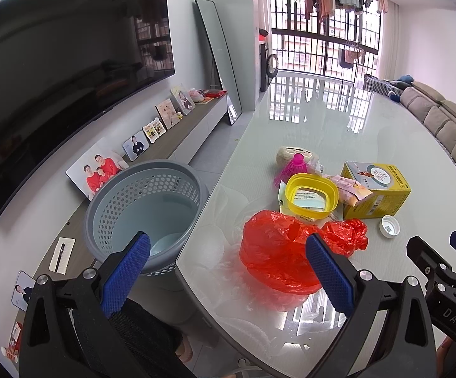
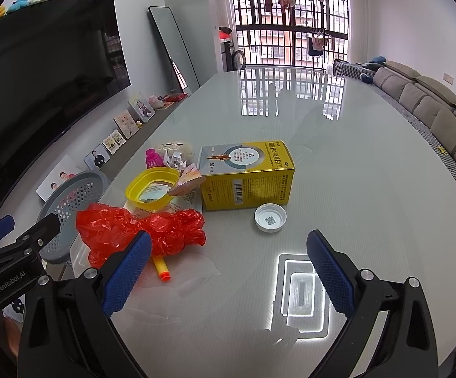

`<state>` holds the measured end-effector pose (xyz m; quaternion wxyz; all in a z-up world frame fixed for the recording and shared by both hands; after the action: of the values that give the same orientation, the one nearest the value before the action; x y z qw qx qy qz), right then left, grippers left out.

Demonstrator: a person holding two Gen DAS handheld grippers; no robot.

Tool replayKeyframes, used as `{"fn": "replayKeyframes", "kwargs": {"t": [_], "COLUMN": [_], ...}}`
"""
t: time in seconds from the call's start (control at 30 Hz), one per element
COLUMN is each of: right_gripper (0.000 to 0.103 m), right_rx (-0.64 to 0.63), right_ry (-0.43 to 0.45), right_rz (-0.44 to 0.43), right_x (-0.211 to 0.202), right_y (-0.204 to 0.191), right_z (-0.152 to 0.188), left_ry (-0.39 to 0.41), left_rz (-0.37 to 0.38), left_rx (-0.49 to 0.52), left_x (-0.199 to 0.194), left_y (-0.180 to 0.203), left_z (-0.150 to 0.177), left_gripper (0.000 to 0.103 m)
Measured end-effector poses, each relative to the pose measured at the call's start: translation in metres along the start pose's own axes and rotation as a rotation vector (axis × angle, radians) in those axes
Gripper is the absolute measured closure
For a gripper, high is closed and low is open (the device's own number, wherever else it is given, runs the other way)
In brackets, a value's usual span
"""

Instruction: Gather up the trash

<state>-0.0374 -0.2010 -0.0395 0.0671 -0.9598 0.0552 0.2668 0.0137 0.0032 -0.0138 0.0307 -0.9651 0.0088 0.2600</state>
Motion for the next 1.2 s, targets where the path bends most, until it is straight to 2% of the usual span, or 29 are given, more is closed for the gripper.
{"fn": "replayKeyframes", "kwargs": {"t": [1.2], "right_gripper": [0.008], "right_rx": [0.025], "right_ry": [0.006], "right_rz": [-0.02], "right_x": [-0.0004], "right_y": [0.0083], "right_z": [-0.0021], "left_ry": [-0.017], "left_rz": [-0.004], "left_rx": [0.003], "left_x": [0.0062], "left_y": [-0.0014], "left_z": [0.0026], "left_gripper": [0.006]}}
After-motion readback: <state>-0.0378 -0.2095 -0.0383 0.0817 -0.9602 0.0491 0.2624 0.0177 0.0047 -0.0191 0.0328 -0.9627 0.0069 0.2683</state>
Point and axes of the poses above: each gripper's, at about its wrist camera, not at the fingertips, and x roughly the way its jaws point, y to its right, z to its underside, the point moved 4 cm from there along x, roughly the way its jaws point, and after that the axes turned 12 degrees about y, right-handed, at the moved point
